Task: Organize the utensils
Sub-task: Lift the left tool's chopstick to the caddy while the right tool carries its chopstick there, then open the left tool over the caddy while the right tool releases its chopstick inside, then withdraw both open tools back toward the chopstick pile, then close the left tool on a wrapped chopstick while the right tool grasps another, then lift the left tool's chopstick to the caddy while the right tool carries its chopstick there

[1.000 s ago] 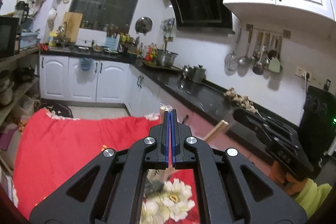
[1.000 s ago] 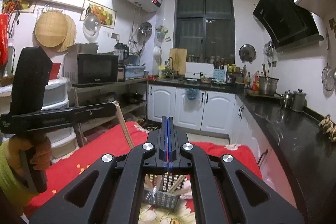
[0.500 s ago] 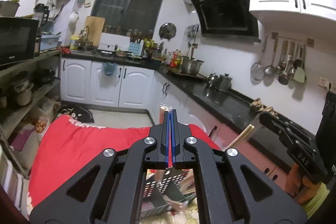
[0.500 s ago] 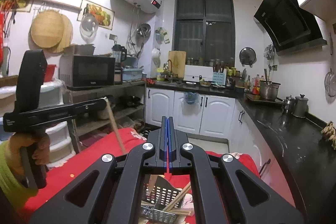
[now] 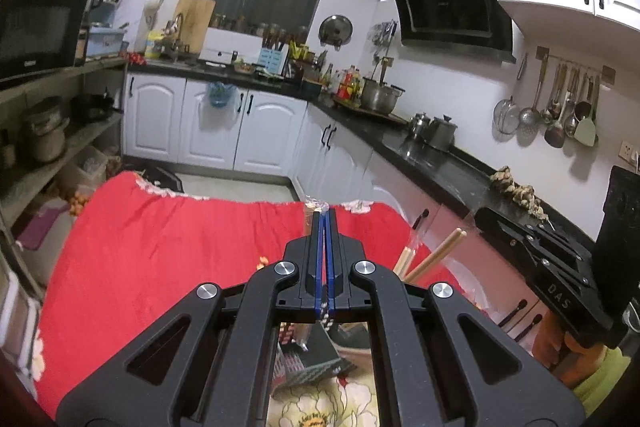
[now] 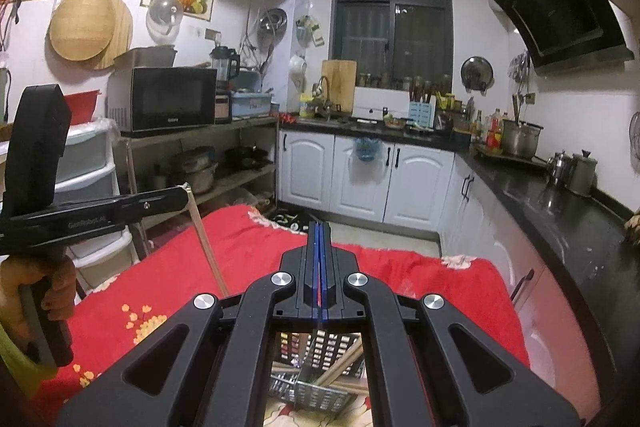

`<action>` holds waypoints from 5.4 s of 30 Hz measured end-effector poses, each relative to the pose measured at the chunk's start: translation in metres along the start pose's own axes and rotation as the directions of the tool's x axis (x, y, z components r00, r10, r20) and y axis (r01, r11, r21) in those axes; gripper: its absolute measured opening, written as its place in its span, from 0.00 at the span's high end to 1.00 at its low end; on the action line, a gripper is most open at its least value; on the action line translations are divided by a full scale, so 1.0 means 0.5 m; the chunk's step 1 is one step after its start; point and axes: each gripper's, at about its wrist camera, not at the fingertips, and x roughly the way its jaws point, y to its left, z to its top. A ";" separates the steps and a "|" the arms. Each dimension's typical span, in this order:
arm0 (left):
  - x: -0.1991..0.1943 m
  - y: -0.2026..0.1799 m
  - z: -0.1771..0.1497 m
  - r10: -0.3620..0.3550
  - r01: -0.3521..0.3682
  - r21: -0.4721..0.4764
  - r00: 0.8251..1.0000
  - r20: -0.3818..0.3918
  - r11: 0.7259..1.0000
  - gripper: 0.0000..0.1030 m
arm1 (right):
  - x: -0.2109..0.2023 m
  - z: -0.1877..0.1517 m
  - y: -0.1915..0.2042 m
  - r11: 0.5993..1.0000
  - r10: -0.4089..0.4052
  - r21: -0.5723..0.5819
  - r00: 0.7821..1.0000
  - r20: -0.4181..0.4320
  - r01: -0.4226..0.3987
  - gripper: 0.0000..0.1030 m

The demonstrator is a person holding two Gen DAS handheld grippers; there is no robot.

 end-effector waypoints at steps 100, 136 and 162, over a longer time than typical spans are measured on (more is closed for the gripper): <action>0.065 0.157 -0.423 -0.055 -0.075 -0.225 0.852 -0.521 0.972 0.99 | 0.153 -0.399 0.239 0.931 0.235 -0.082 0.754 -0.613 -0.357 0.90; -0.067 -0.161 -0.101 -0.264 0.273 0.027 0.948 -0.181 0.962 1.00 | -0.168 -0.108 -0.052 0.982 0.155 0.103 0.987 0.033 -0.157 0.95; -0.055 -0.182 0.172 -0.252 0.251 0.023 0.964 0.084 0.968 1.00 | -0.109 0.039 -0.129 0.986 0.026 0.155 0.978 0.208 -0.060 0.95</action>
